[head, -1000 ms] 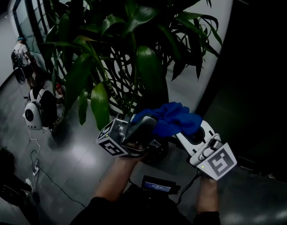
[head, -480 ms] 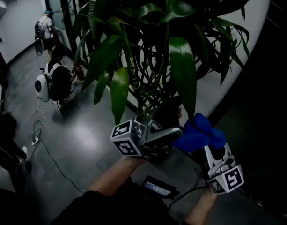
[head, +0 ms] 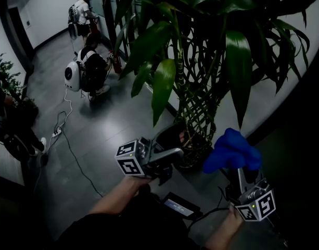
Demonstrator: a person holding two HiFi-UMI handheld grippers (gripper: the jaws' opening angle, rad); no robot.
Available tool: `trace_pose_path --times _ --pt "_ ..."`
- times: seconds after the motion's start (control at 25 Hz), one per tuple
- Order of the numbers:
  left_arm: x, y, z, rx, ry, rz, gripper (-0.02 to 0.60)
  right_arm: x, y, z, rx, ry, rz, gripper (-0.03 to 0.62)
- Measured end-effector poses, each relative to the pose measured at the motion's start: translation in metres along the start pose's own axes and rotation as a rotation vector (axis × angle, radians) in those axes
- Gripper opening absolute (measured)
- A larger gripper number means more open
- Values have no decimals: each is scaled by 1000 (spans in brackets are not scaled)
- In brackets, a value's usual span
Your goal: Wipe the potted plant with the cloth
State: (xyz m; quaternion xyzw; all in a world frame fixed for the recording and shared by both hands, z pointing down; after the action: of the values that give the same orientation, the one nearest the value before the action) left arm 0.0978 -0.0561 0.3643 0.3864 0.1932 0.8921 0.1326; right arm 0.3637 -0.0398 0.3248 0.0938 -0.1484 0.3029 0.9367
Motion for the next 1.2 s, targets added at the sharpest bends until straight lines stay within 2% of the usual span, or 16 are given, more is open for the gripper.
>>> trace_pose_path --times 0.2,0.4,0.52,0.68,0.88,1.0,1.2 --pt "56 6 -27 36 -92 -63 425 -27 37 -18 67 -61 -57 74" --pt "97 33 -81 92 -156 -40 425 -77 80 -20 174 -59 -19 74" --pt "122 58 -117 139 -177 -37 425 -121 102 -6 165 -56 -10 74" --pt "135 84 -150 218 -142 12 425 -177 146 6 150 -38 -17 74" --pt "136 98 -170 280 -80 87 425 -232 197 7 205 -37 -52 74" --pt "124 98 -167 320 -49 140 425 -239 196 -5 282 5 31 74" --pt "94 96 -158 341 -6 193 425 -238 146 -45 404 -23 282 74"
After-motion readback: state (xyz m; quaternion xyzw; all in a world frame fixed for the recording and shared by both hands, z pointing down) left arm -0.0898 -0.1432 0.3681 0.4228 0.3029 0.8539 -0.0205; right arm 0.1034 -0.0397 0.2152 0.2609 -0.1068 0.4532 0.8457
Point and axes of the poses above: the fingertips, and each gripper's own axes: x backward along the fingers, y to its left, z out of its underside, the point moved 8 cm from there along x, backward along the fingers, and after that the axes turned 3 degrees about x, right-handed, at the moved point
